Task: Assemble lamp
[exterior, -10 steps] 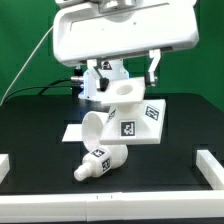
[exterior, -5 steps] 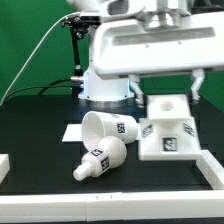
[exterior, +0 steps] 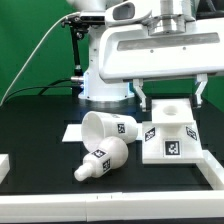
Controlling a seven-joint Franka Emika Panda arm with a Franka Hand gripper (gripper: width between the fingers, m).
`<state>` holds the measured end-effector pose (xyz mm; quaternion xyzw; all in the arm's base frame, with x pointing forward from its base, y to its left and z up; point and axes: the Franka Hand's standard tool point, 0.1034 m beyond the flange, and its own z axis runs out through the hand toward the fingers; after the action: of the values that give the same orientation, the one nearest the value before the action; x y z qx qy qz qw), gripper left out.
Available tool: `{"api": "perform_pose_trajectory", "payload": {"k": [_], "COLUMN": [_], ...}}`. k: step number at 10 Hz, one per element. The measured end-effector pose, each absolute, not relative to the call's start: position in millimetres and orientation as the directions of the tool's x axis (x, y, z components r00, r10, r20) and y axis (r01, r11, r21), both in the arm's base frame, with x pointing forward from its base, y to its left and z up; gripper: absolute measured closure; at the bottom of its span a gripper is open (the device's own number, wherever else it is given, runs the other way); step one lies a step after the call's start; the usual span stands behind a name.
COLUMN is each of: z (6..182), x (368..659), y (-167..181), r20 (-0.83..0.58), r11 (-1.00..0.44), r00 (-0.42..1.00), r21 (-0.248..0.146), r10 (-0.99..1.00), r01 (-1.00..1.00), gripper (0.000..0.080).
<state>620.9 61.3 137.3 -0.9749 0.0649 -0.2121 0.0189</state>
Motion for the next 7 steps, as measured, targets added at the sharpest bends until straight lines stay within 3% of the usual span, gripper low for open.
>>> {"api": "perform_pose_trajectory", "payload": {"k": [5, 7], "z": [88.4, 77.8], "x": [618, 616], "y": [77, 76], "r20": [0.484, 0.484], "r11": [-0.997, -0.998], "r00": [0.872, 0.874], "r21": [-0.018, -0.003], "r10": [-0.070, -0.051], "r01": [-0.070, -0.056], "gripper": [0.0268, 0.0268]}}
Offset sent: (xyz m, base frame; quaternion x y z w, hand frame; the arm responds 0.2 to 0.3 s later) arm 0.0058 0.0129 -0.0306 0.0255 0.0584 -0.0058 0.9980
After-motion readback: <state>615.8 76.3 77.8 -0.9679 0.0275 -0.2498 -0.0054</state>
